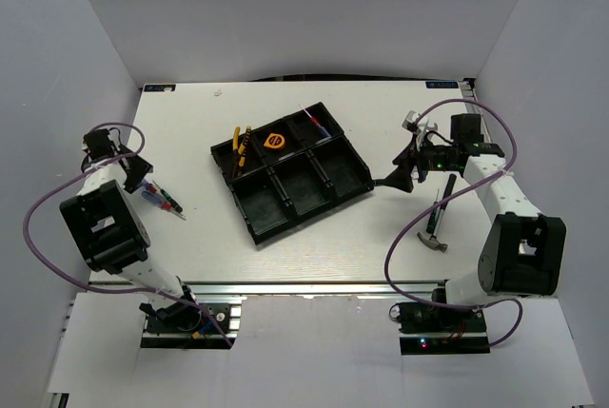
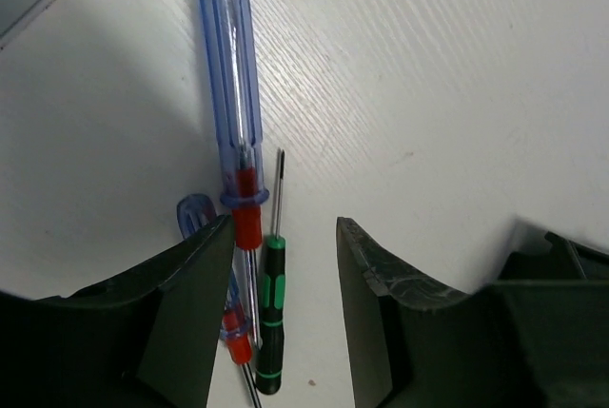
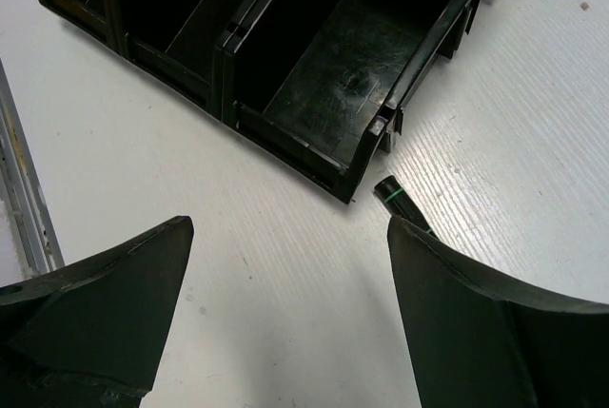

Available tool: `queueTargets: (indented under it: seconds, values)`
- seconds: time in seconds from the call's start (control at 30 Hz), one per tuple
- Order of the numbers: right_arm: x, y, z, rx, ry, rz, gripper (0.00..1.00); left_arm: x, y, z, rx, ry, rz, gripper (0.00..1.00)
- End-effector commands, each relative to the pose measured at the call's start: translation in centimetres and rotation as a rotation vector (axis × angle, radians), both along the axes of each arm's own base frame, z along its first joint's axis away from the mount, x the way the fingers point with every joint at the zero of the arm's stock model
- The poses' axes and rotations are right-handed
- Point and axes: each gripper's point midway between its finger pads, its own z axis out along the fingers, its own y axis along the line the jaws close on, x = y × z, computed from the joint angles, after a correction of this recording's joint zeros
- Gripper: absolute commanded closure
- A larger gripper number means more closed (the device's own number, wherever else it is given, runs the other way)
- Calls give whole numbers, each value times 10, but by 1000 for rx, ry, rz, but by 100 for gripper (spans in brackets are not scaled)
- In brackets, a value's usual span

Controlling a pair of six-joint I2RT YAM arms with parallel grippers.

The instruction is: Sort the tools into containers

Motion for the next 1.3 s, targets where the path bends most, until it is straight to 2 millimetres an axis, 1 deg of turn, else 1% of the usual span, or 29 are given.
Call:
queueTargets:
  seconds: [0.0,0.07,0.13,0.17,0.2,0.27,0.3,0.37,0.43,0.53,0.6,0.8,0.9,0.93,1.0,1.03,1.07,1.13,1.17,1.23,1.27]
  values:
    - [6,2,12,19,-22,17,11,8,13,2,6,-4,17,42]
    - [7,2,12,17,-22,16,11,13,17,-1,7,1,24,42]
    - [8,2,11,16,-19,14,11,16,21,-8,7,18,33,42]
    - [8,1,10,14,-16,12,11,19,25,-6,10,13,41,42]
    - [8,1,10,14,-16,12,11,20,26,-13,7,28,42,42]
    - [9,1,9,13,-10,10,11,25,31,-13,15,28,48,43]
    - [9,1,8,10,-9,7,11,24,33,-20,12,45,51,43]
    - [11,0,9,5,-10,4,11,29,38,-19,23,46,58,43]
    - [12,0,9,2,-9,1,11,29,40,-25,17,63,64,44]
    - [14,-1,9,-1,-7,-3,11,31,42,-29,10,75,80,45]
    - [17,-1,11,0,-7,-5,11,25,47,-38,29,110,107,46]
    - [21,-3,14,-12,-12,-11,11,28,45,-51,2,127,101,48]
    - [22,-3,16,-14,-14,-13,11,31,45,-53,-11,122,101,52]
    - [22,-3,17,-13,-16,-15,11,31,44,-54,-15,123,106,55]
    - [22,-3,18,-12,-18,-16,10,32,44,-53,-14,119,107,57]
    - [23,-3,19,-13,-20,-18,11,35,38,-52,-42,102,88,58]
    - [23,-3,20,-14,-22,-18,11,35,37,-51,-46,100,83,62]
    - [23,-3,21,-14,-24,-18,11,36,33,-49,-57,91,70,65]
    - [23,-3,21,-16,-28,-18,11,36,33,-48,-60,88,69,71]
    - [23,-3,22,-14,-28,-16,11,38,29,-43,-72,71,57,77]
    - [22,-3,21,-12,-27,-16,11,37,27,-42,-77,69,57,83]
